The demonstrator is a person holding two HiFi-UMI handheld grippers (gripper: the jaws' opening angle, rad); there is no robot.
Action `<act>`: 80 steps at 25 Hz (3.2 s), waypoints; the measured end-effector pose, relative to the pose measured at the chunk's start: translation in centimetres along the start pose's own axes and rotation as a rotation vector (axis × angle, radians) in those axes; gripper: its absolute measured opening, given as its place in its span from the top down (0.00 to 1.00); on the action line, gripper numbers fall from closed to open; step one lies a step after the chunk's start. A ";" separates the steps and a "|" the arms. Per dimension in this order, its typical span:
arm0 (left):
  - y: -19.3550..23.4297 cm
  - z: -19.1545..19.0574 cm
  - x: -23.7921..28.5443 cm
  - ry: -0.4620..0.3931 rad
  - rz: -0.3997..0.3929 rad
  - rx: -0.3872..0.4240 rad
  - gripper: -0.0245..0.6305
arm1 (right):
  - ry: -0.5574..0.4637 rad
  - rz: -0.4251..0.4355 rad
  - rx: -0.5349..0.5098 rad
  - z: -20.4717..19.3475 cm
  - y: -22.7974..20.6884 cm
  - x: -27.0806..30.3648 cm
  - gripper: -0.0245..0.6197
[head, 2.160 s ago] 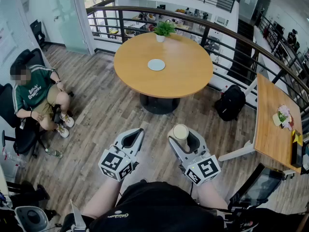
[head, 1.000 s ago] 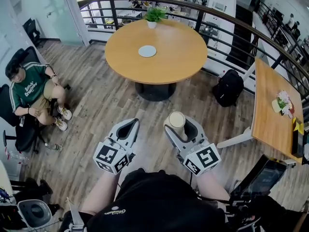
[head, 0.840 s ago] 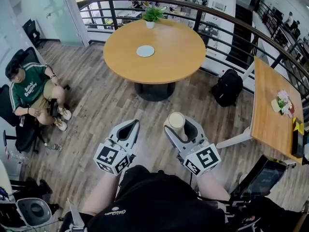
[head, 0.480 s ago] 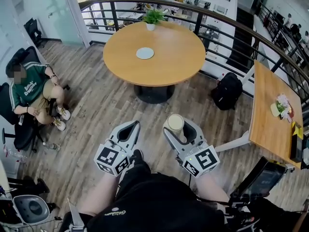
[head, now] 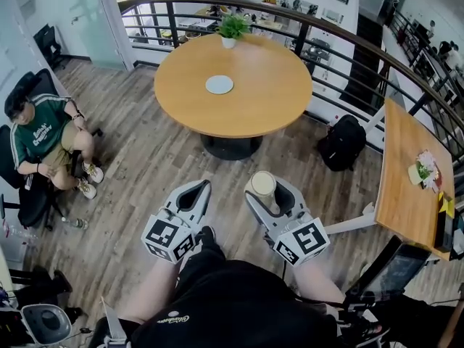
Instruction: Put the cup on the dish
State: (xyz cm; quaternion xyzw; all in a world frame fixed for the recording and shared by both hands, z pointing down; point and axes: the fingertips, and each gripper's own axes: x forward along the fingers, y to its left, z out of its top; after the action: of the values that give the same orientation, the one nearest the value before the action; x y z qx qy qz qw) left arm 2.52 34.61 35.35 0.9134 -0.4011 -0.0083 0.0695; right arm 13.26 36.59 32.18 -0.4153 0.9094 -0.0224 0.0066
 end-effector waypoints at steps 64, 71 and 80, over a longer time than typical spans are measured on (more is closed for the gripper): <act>34.6 7.5 32.2 0.011 0.019 -0.015 0.97 | 0.024 0.032 0.028 2.7 -27.7 39.0 0.58; 35.0 7.2 36.1 0.025 0.030 -0.015 0.97 | 0.013 0.056 0.030 3.0 -31.2 40.1 0.58; 37.1 7.7 36.4 0.030 0.031 -0.039 0.97 | 0.041 0.065 0.028 3.1 -30.8 42.5 0.58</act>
State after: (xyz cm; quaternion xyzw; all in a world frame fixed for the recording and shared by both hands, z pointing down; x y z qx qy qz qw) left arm -0.52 -17.85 34.19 0.9054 -0.4140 -0.0015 0.0937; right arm 8.79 -15.81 30.80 -0.3847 0.9220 -0.0433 -0.0057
